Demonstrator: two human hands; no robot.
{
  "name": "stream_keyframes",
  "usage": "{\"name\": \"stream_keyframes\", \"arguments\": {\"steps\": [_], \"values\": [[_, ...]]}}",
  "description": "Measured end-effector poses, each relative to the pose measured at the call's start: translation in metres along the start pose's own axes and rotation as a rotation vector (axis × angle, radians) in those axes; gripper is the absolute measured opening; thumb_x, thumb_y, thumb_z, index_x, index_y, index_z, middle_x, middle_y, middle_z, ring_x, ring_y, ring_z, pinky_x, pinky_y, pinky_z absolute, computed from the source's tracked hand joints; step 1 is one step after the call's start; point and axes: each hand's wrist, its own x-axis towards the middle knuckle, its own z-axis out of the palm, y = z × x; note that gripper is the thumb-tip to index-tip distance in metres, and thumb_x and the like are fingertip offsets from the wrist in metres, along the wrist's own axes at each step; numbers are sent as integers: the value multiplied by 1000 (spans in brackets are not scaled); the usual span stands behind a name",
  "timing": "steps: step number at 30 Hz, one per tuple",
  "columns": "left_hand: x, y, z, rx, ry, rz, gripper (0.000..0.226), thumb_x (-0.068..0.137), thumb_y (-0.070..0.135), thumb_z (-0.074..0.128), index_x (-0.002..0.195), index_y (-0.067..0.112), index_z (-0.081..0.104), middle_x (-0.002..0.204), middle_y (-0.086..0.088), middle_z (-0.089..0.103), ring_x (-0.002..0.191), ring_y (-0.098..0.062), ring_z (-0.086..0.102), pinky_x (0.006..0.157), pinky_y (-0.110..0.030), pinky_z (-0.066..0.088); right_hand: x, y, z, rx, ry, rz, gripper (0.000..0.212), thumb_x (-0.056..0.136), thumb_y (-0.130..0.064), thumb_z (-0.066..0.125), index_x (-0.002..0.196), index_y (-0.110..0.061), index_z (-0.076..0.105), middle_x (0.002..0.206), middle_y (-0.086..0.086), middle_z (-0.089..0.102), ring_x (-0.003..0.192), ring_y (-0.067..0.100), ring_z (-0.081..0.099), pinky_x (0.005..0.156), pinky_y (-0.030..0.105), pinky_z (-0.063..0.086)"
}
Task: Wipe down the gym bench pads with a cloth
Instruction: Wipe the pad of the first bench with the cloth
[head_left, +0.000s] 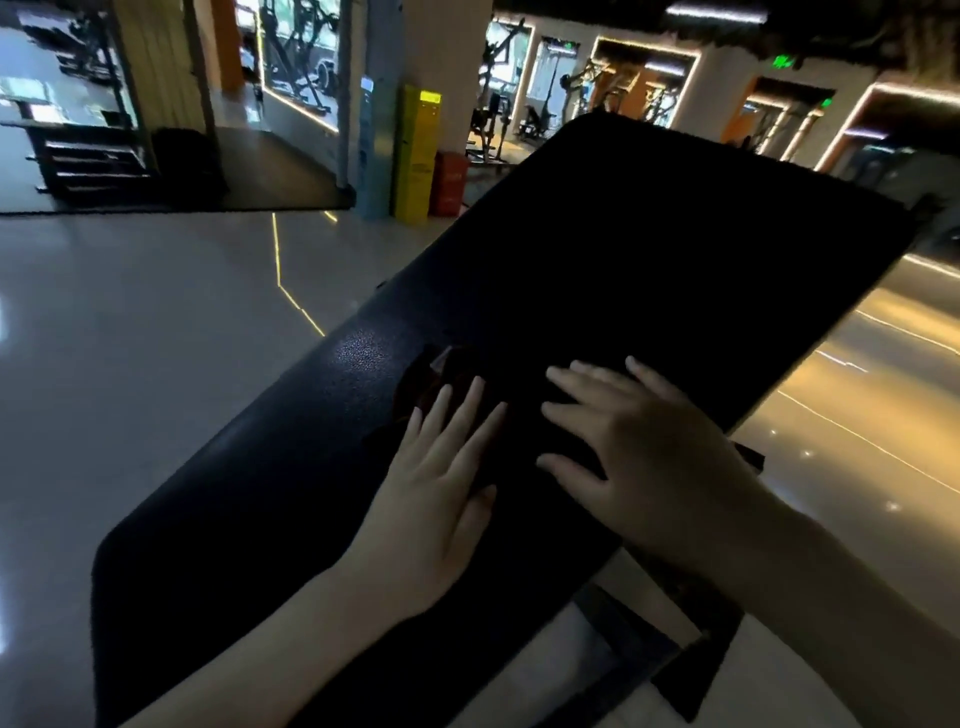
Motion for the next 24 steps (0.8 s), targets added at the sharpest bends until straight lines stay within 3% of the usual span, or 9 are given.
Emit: {"name": "stream_keyframes", "arguments": {"steps": [1,3,4,6,9,14,18,24], "values": [[-1,3,5,30,-3,55,63,92,31,35,153,25,19,162,3,8,150,-19,-1,120,-40,3,2,7,-7,-13,11,47,46,83,-42,56,114,-12,71,133,12,59,124,28,56,103,50,37],[5,17,8,25,-43,153,60,95,32,35,152,25,17,163,2,8,150,-21,1,118,-48,8,5,22,-22,-18,-24,154,52,95,-41,53,141,-16,48,156,9,30,145,23,26,117,44,15],[9,25,9,23,-71,198,58,97,34,33,152,27,15,163,3,6,150,-21,-1,117,-49,8,7,30,-31,-24,-74,193,58,97,-44,49,149,-21,34,161,3,14,149,18,10,120,41,4],[15,36,14,39,-134,305,59,97,38,31,152,28,12,163,5,1,150,-21,-5,116,-49,7,13,45,-40,-45,-143,257,65,96,-50,45,152,-28,20,163,-3,-2,149,13,-7,120,39,-7],[23,39,17,169,-145,396,64,94,41,37,153,25,17,163,-2,3,149,-26,2,115,-48,14,24,59,-52,-52,-200,359,76,91,-58,49,153,-31,15,162,-2,-8,148,15,-12,119,44,-10],[29,40,17,259,-81,275,67,92,48,36,152,22,22,160,-9,17,145,-33,21,110,-49,26,46,61,-57,-62,-315,438,85,86,-67,50,154,-36,11,162,0,-12,148,22,-15,116,56,-9],[39,32,20,250,-51,195,64,96,49,28,153,23,17,162,-8,10,148,-30,13,114,-46,19,55,63,-49,-123,-282,405,83,86,-73,41,153,-38,8,162,-1,-11,148,22,-15,116,57,-11],[75,2,3,160,-27,80,70,90,59,10,152,29,-1,161,1,-16,148,-21,-14,116,-35,-4,51,94,-55,-214,-267,242,84,80,-81,17,152,-41,1,162,-8,-10,147,13,-14,118,46,-14]]}}
